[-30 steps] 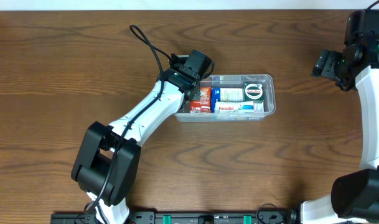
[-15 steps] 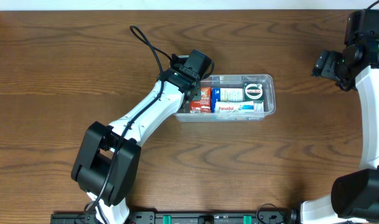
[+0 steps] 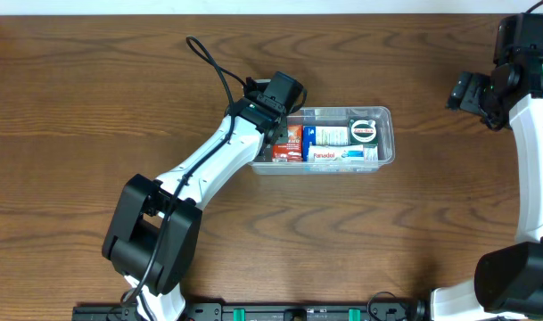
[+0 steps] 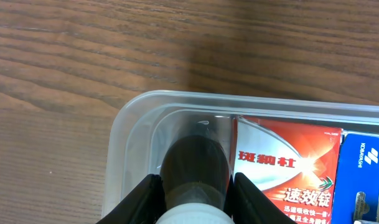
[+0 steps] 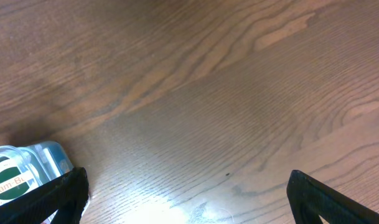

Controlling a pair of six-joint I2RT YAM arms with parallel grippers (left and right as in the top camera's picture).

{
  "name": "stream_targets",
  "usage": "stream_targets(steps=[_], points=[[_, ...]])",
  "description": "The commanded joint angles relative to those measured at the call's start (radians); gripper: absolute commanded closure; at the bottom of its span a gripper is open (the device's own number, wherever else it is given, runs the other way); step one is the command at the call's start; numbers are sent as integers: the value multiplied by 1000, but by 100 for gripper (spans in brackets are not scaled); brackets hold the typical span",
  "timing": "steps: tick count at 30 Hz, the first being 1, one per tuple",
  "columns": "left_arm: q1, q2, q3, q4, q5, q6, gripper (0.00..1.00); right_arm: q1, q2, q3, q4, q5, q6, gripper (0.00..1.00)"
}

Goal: Pack container
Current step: 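Lower the bottle into the container's left corner beside the red box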

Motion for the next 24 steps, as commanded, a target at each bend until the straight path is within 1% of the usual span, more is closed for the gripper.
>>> stream_targets(steps=[1, 5, 6, 7, 24], points=[[6, 2, 2, 8, -8, -5, 64, -8, 2, 3, 0, 14, -5, 1], [3, 4, 2, 11, -7, -5, 65, -8, 2, 3, 0, 14, -5, 1], [1, 4, 2, 13, -5, -5, 69, -8, 2, 3, 0, 14, -5, 1], [-1, 4, 2, 16, -4, -5, 69, -8, 2, 3, 0, 14, -5, 1], [-17, 4, 0, 20, -5, -5, 70, -8, 2, 3, 0, 14, -5, 1]])
